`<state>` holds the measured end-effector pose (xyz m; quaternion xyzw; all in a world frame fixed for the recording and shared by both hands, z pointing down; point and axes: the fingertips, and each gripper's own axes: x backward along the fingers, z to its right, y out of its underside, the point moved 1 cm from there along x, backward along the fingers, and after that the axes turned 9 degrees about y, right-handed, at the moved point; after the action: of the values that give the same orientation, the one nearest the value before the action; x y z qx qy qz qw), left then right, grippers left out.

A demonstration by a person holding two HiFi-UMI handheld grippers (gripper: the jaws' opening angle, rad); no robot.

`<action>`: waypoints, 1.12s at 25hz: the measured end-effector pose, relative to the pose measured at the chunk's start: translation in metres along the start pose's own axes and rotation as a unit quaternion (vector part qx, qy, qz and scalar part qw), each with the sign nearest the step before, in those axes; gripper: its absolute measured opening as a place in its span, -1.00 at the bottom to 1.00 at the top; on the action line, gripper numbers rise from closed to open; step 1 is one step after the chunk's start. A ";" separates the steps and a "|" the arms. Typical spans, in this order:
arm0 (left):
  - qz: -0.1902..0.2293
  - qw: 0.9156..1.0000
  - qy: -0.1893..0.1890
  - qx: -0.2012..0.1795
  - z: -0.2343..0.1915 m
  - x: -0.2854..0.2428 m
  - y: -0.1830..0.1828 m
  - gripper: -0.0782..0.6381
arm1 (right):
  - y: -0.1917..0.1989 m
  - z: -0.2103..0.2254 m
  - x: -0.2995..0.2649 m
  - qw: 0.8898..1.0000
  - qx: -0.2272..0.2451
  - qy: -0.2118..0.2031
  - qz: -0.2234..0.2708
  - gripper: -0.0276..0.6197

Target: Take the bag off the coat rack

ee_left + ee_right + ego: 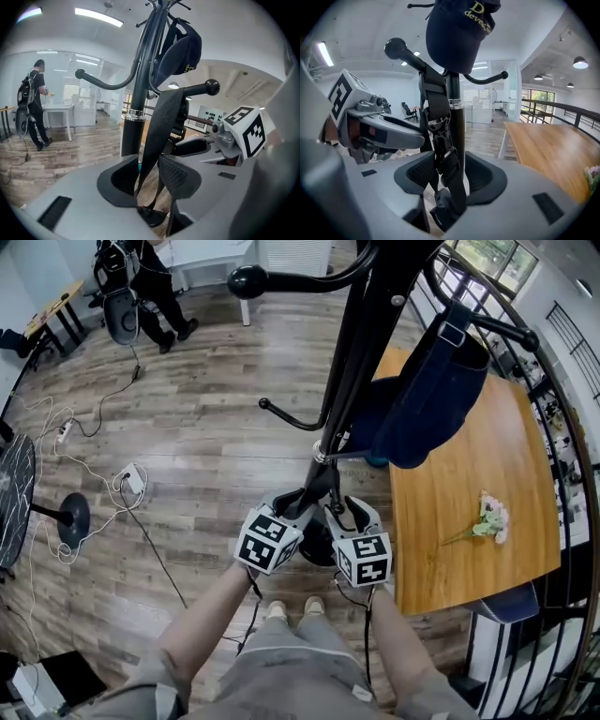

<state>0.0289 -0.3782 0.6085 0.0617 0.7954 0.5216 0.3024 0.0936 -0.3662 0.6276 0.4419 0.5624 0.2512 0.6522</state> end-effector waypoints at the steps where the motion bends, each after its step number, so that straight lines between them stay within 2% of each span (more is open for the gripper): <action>1: 0.003 1.000 0.001 0.000 0.000 -0.003 0.000 -0.38 | 0.000 0.001 -0.002 1.000 -0.005 -0.004 0.005 -0.27; 4: 0.013 1.000 -0.004 -0.001 0.000 -0.007 0.000 -0.44 | -0.002 -0.004 -0.005 0.999 -0.016 -0.028 0.020 -0.33; 7: 0.013 1.000 -0.016 -0.012 -0.004 -0.006 0.000 -0.55 | -0.003 -0.015 -0.009 0.999 -0.005 -0.044 0.032 -0.37; 10: 0.013 1.000 -0.019 -0.013 -0.005 -0.005 0.000 -0.66 | -0.005 -0.018 -0.013 0.998 0.000 -0.036 0.042 -0.25; 13: 0.013 0.999 -0.026 -0.013 -0.005 -0.001 0.001 -0.69 | -0.007 -0.009 -0.014 0.999 -0.003 -0.005 0.054 -0.52; 16: 0.015 0.999 -0.037 -0.012 -0.005 0.003 0.001 -0.73 | -0.008 -0.004 -0.010 0.998 -0.004 -0.003 0.057 -0.64; 21: 0.005 0.998 -0.061 0.012 -0.006 0.014 0.001 -0.73 | -0.015 0.002 0.007 0.995 -0.077 -0.038 0.040 -0.72; 24: 0.010 0.997 -0.074 0.032 -0.002 0.030 -0.001 -0.73 | -0.024 0.008 0.024 0.995 -0.080 -0.039 0.046 -0.72; 28: 0.046 0.992 -0.108 0.043 0.004 0.059 -0.026 -0.73 | -0.049 0.013 0.053 0.994 -0.076 -0.049 0.063 -0.73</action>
<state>-0.0112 -0.3621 0.5607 0.1669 0.7762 0.4906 0.3591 0.1107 -0.3501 0.5583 0.4371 0.4801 0.3117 0.6938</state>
